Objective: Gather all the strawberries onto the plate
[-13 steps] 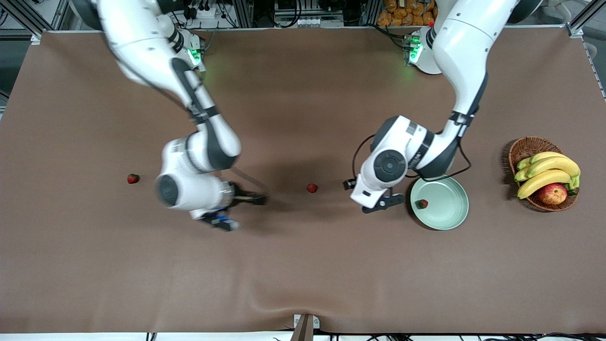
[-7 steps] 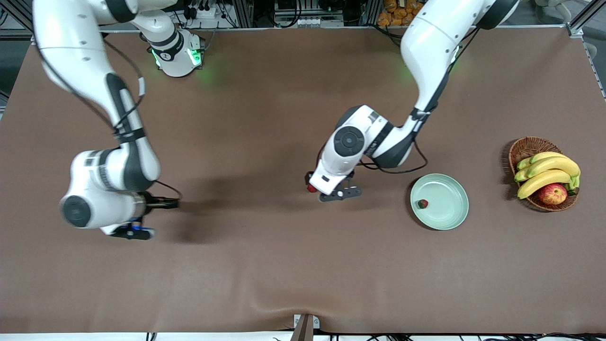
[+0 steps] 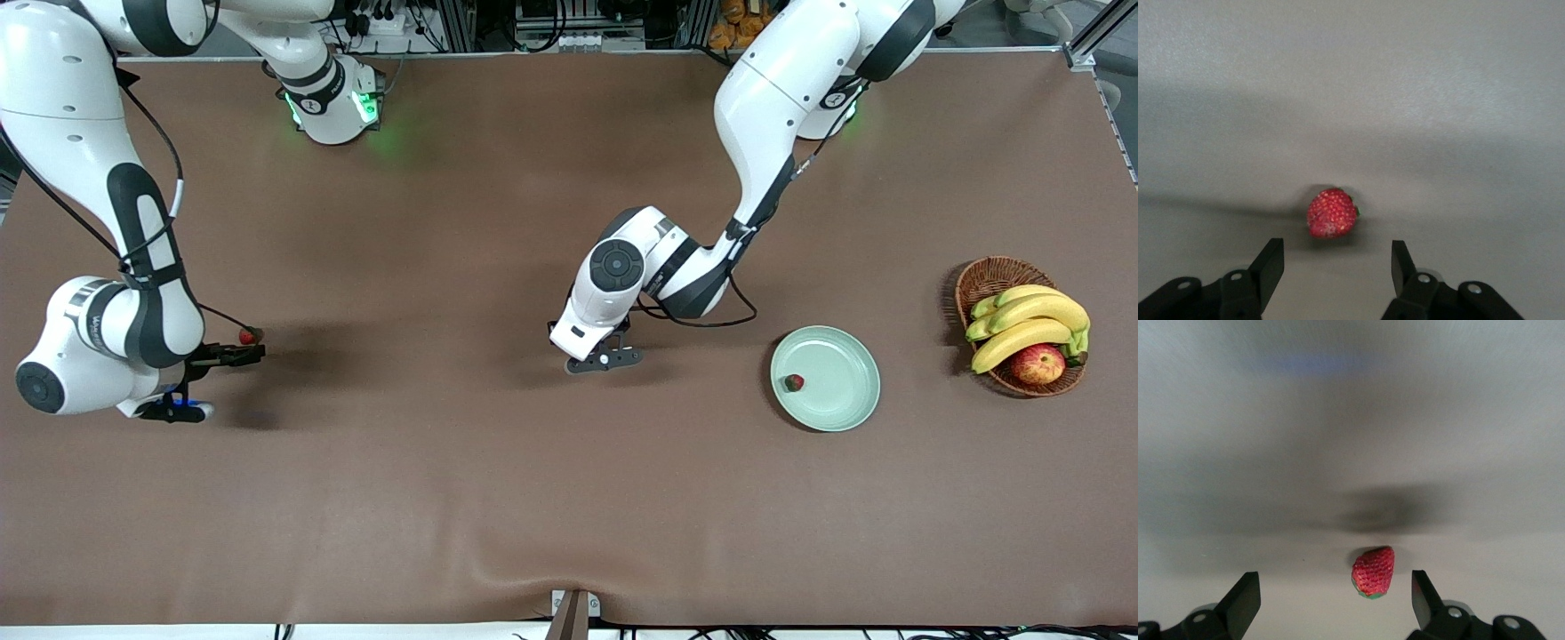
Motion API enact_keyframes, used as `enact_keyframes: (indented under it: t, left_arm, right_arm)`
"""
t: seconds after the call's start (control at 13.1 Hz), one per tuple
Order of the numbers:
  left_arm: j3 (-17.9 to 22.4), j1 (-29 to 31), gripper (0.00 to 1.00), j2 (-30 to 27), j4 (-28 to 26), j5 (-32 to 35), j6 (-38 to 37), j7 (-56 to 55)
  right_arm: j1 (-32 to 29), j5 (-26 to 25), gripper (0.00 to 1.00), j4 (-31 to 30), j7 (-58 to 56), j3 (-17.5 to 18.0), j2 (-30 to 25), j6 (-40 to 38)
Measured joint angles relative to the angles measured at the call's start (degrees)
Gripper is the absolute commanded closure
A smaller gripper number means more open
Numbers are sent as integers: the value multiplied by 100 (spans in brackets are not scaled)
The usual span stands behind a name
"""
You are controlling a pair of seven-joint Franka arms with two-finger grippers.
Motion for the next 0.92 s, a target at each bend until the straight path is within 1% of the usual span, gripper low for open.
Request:
enact_keyframes:
  t: [0.23,0.31,0.46,0.53,0.69,0.76,0.84,0.92]
  left_arm:
    - [32,11,36,19,15,1,17,2]
    - [54,10,42,23,15,1,61,3]
    - [115,7,42,39,15,2,134,29]
    - [138,7,43,56,15,2,180,67]
    - [159,7,44,111,15,2,316,105]
    - [161,7,46,140,15,2,349,106]
    - [161,6,51,159,15,2,371,106]
    - [161,6,64,167,16,2,387,106]
  right_arm:
    - [2,-146,22,-209,2,-30,15,-10]
    - [1,-257,31,-240,2,-66,16,-38]
    - [1,-390,37,-276,2,-99,15,-78]
    - [2,-401,39,-293,2,-98,18,-84]
    - [3,-404,45,-305,2,-96,33,-87]
    - [5,-405,49,-305,2,-95,39,-87]
    - [6,-406,50,-305,2,-94,43,-87]
    - [7,-406,54,-306,2,-93,52,-87]
